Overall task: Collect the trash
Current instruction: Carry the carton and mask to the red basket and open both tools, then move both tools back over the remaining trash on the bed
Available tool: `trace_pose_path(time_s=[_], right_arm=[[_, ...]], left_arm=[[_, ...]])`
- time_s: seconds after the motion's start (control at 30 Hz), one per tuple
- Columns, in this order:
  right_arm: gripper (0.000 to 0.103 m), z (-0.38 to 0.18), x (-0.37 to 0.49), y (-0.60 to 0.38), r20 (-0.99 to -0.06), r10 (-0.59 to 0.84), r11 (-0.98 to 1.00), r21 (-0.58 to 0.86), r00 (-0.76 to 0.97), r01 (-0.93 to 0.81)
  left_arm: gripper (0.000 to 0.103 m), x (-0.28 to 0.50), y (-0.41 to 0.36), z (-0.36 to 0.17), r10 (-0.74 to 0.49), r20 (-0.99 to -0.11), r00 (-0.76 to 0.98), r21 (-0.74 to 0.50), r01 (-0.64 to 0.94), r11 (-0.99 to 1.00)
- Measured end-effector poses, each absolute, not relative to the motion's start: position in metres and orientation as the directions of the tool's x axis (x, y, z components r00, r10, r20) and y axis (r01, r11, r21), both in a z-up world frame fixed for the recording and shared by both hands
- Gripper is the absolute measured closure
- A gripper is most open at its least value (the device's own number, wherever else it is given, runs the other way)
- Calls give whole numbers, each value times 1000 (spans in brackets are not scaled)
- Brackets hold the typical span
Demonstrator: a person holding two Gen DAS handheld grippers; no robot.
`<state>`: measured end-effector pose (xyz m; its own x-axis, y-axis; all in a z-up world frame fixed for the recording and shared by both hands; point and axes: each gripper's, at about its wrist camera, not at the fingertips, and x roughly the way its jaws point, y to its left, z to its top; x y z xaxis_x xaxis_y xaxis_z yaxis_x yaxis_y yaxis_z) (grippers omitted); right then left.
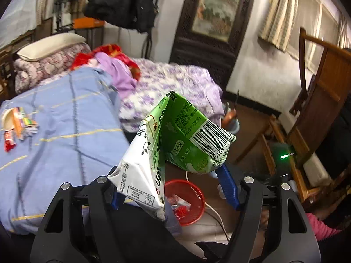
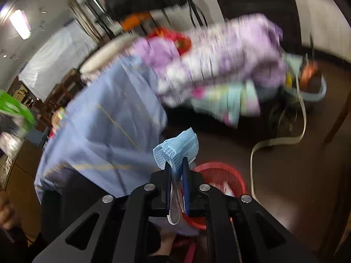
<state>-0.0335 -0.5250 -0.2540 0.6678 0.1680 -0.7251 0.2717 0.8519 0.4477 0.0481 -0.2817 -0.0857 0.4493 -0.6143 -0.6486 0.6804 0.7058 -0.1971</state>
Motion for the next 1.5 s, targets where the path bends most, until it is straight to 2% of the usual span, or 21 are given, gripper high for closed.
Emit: trace_pose_path(time_s=[0.03, 0.07, 0.1, 0.23, 0.3, 0.43, 0.53, 0.63, 0.77, 0.83, 0.97, 1.27, 1.5], right_arm=[[80, -270, -29, -524, -745, 178, 852, 443, 642, 279], [65, -289, -25, -523, -771, 175, 855, 427, 612, 293], [60, -305, -23, -523, -786, 173, 854, 420, 593, 308], [58, -310, -30, -529, -751, 199, 811, 486, 629, 325], [57, -288, -39, -535, -721, 141, 823, 466, 679, 323], [47, -239, -64, -544, -648, -34, 853, 378, 761, 360], [44, -217, -77, -549, -600, -109, 864, 338, 792, 375], [44, -210, -87, -556, -572, -121, 860, 348, 811, 374], [43, -219, -86, -570, -578, -110, 840, 381, 809, 387], [43, -221, -87, -575, -585, -105, 833, 391, 804, 393], [43, -219, -89, -575, -578, -110, 831, 393, 808, 394], [43, -206, -86, -564, -553, -70, 838, 418, 830, 350], [43, -172, -82, -541, -519, -47, 864, 407, 853, 295]], left_arm=[[34, 50, -288, -92, -609, -662, 437, -193, 686, 702], [34, 52, -293, -97, -604, -673, 427, -190, 690, 699], [34, 54, -300, -103, -598, -685, 416, -185, 695, 695], [34, 56, -315, -116, -583, -712, 392, -164, 715, 680], [34, 57, -322, -121, -584, -720, 375, -166, 724, 670], [34, 58, -341, -136, -577, -747, 331, -168, 745, 646], [34, 57, -363, -152, -554, -785, 276, -167, 768, 618], [29, 54, -384, -166, -522, -820, 233, -147, 797, 586], [19, 50, -417, -193, -416, -879, 231, -50, 825, 563], [18, 48, -425, -200, -376, -889, 261, 2, 825, 566], [13, 43, -422, -200, -367, -881, 299, 45, 825, 564], [12, 54, -393, -174, -381, -847, 372, 54, 772, 633], [12, 55, -352, -145, -413, -804, 427, 30, 724, 689]])
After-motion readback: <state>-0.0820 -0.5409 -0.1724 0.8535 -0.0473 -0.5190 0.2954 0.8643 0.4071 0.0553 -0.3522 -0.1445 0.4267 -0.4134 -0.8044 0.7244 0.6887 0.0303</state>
